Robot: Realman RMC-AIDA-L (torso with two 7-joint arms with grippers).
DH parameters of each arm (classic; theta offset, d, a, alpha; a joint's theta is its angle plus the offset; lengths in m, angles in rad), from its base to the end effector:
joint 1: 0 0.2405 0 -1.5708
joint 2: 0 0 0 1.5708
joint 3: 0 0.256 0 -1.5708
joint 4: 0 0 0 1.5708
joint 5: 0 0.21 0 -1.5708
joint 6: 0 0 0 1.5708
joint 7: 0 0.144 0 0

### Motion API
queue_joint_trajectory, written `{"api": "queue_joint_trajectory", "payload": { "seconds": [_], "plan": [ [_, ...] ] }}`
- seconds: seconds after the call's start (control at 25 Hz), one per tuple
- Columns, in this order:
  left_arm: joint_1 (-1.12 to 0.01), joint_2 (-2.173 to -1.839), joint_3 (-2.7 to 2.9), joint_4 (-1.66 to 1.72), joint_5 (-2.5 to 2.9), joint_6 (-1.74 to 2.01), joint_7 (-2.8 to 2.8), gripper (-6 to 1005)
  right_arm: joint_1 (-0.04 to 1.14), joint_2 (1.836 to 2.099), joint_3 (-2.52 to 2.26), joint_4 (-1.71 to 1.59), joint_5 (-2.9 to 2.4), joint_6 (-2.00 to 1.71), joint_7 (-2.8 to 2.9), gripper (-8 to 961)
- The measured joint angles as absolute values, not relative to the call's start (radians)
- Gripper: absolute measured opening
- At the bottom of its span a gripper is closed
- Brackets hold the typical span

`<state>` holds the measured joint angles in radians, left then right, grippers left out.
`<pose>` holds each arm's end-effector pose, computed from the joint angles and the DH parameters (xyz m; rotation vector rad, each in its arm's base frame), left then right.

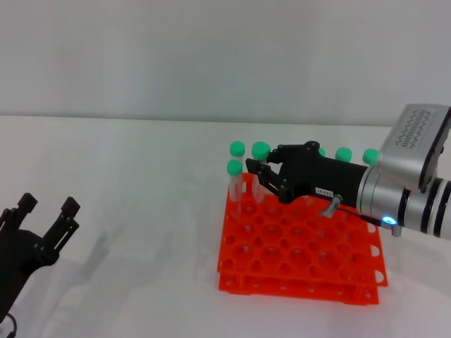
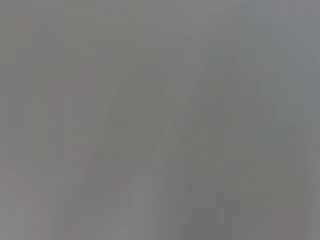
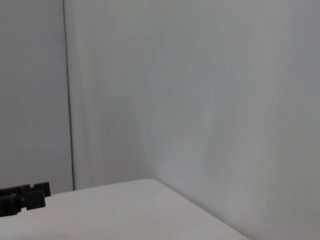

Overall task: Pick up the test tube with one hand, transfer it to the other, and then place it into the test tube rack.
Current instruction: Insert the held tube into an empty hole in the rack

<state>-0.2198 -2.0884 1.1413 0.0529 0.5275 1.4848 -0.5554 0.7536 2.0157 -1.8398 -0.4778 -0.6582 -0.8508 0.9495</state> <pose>-0.3620 0.2380 -0.0008 -1.6236 -0.6986 -0.9499 0.1521 0.4045 -0.0788 -2.5385 0.2630 0.7596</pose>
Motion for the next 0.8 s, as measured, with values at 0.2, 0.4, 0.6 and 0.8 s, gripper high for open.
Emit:
{"api": "queue_joint_trajectory", "payload": {
  "seconds": [0.2,0.4,0.6,0.8],
  "plan": [
    [-0.222,-2.089,1.14,0.047,0.528,1.485,-0.555,832,0.754,2.018,-1.862,-0.475,-0.658,-0.837,0.95,279],
    [-0.222,-2.089,1.14,0.047,0.528,1.485,-0.558,832,0.755,2.021,-1.878,-0.473,-0.658,-0.817,0.949,285],
    [-0.222,-2.091,1.14,0.044,0.528,1.485,-0.558,832,0.755,2.027,-1.891,-0.473,-0.658,-0.766,0.95,290],
    [-0.222,-2.091,1.14,0.035,0.528,1.486,-0.56,832,0.755,2.028,-1.897,-0.472,-0.657,-0.743,0.95,296]
  ]
}}
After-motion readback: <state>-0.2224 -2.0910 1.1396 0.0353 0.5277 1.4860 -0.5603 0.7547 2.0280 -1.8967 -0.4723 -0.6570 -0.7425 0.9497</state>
